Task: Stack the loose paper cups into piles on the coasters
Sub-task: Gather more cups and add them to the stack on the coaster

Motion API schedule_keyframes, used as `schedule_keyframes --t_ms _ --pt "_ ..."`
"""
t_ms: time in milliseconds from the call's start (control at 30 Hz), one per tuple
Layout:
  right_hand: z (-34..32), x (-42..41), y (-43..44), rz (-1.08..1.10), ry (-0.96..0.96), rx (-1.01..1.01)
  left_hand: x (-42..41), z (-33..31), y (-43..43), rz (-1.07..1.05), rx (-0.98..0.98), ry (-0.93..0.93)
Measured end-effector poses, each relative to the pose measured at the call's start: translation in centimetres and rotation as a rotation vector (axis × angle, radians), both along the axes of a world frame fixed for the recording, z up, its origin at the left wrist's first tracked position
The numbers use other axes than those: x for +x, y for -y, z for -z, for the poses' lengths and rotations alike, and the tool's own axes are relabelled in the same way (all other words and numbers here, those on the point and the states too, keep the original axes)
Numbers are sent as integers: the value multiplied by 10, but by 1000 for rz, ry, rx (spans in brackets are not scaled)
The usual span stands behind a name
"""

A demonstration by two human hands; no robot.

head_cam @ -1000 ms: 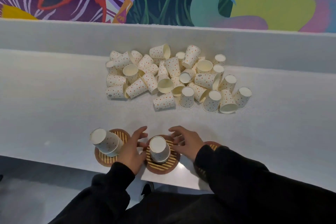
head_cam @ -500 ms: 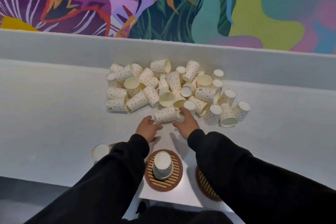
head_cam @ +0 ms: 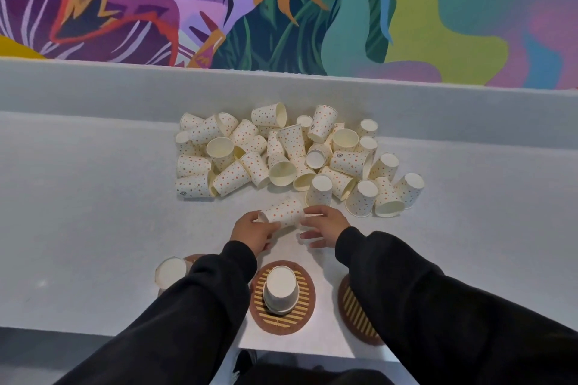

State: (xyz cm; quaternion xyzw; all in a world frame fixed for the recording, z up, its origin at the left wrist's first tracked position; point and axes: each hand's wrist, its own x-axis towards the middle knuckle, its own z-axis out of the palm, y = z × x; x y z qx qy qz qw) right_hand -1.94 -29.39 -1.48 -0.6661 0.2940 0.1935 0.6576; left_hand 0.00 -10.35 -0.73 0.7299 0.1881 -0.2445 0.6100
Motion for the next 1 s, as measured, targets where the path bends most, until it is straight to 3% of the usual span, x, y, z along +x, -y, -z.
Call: schedule_keyframes --t_ms 167,267,433,667,1000 --pt "3 7 9 281 187 -291 -6 0 -1 -65 67 128" --pt "-2 16 12 225 265 -334 -4 1 -5 -64 105 188" --pt "5 28 14 99 238 -418 -4 -10 -5 -30 123 272" --pt "10 3 11 -102 315 -392 -5 -24 -4 -50 67 338" --pt "25 -21 11 -186 256 -260 -4 -31 15 239 304 474"
